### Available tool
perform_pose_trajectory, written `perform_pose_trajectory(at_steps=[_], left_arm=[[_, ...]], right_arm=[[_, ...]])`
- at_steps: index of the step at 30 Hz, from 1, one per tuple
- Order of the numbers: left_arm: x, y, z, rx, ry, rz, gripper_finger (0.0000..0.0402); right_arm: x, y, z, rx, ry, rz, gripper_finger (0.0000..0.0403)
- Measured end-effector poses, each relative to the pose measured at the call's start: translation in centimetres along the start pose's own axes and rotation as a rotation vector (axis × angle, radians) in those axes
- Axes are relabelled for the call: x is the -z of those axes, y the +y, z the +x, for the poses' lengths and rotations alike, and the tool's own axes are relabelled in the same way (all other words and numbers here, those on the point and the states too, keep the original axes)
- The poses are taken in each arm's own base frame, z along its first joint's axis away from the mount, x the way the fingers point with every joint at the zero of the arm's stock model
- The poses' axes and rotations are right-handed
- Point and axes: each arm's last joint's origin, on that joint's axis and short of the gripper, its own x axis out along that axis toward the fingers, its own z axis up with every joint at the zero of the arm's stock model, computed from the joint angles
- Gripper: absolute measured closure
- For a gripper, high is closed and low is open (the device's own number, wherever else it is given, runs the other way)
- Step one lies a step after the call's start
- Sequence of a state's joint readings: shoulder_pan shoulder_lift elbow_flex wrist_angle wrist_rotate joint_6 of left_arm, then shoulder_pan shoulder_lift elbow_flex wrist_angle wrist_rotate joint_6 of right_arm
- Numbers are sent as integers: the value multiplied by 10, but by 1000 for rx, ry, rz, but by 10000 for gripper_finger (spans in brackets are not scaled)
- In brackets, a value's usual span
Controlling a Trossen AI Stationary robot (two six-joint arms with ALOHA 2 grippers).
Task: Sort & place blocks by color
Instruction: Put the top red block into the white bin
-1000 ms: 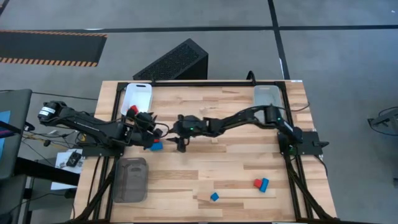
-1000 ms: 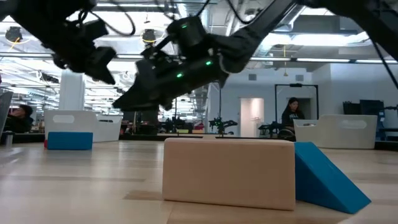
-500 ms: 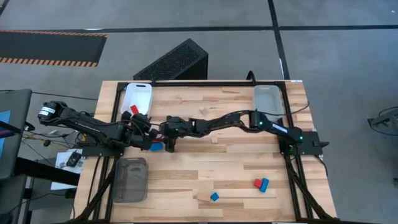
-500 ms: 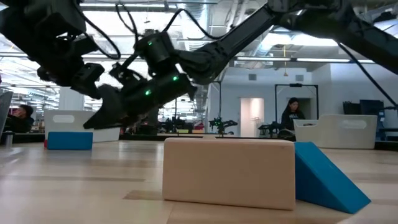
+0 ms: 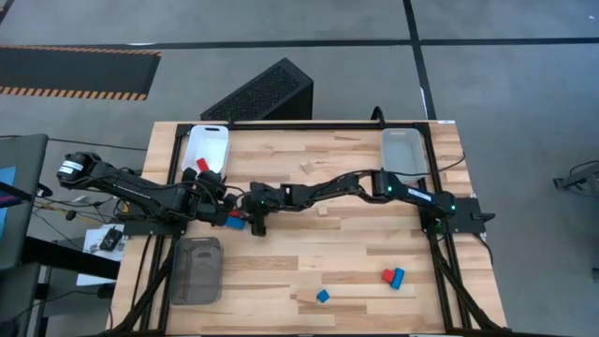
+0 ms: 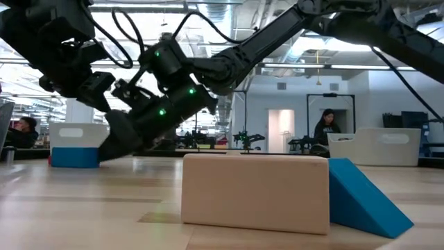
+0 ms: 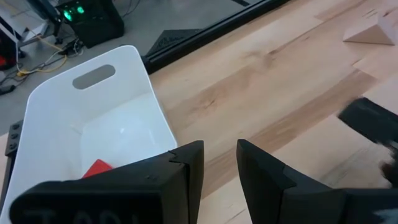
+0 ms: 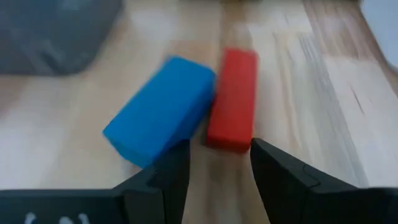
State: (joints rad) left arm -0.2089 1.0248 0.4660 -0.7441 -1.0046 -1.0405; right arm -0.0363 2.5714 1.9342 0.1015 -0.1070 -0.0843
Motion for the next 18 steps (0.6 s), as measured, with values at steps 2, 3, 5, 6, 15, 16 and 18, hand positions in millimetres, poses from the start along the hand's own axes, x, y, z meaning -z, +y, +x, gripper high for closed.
perform_pose_trajectory(at_steps=[2,3,5,6,15,16,18], left_arm=[[0,0,0,2,3,0,314],[0,0,0,2,3,0,314],[0,0,0,2,4,-3,314],[0,0,0,2,4,-5,314],[0,0,0,2,3,-8,314],[0,0,0,2,3,-9,314],[0,0,0,2,3,-11,314]], right_arm=[[-3,3,0,-1,-19,-8,206],[-4,3,0,1,-26,-1,204],[-4,-1,-1,15,-35,17,197],[-5,-5,-1,23,-40,28,192],[-3,0,1,-23,-41,25,141],[-2,3,2,-28,-41,18,139],[-4,9,2,-35,-50,6,138]])
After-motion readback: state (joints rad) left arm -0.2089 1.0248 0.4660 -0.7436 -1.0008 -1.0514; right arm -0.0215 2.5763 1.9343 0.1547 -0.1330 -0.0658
